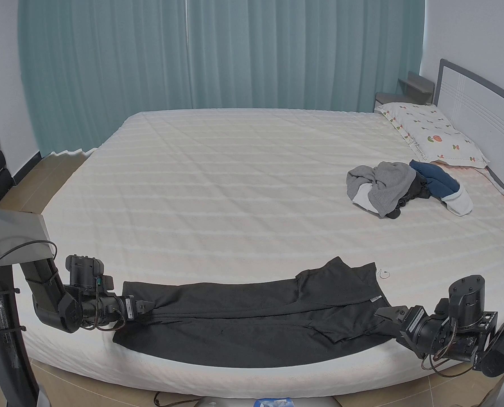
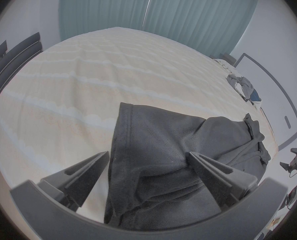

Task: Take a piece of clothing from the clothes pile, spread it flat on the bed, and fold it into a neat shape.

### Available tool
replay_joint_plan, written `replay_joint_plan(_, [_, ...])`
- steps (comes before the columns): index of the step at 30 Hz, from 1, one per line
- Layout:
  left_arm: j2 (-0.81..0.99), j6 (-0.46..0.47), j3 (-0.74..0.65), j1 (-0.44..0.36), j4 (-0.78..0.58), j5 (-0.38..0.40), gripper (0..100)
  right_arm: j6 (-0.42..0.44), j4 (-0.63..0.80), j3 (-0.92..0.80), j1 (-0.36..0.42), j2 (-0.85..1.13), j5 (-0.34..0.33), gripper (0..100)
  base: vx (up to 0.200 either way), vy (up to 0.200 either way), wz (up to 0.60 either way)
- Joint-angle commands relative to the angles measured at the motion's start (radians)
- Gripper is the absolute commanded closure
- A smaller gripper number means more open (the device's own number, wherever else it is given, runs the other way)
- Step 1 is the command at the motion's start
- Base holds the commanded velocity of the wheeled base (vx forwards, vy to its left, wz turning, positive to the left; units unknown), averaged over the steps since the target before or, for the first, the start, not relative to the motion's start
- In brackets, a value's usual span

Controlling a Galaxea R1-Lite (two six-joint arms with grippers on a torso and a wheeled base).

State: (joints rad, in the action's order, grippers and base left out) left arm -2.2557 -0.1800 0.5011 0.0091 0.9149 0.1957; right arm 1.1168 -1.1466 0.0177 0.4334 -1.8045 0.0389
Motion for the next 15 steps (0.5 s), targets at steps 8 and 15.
replay_joint_plan(8, [0.007,0.001,-0.016,-0.026,0.001,-0.006,0,0.0,-0.002,-0.018,0.001,0.001,0.002,0,0.0,0.0,0.0])
replay_joint_plan(15, [0.008,-0.001,-0.024,-0.029,0.001,-0.006,100,0.0,-0.005,-0.018,-0.001,0.002,0.004,0,0.0,0.0,0.0])
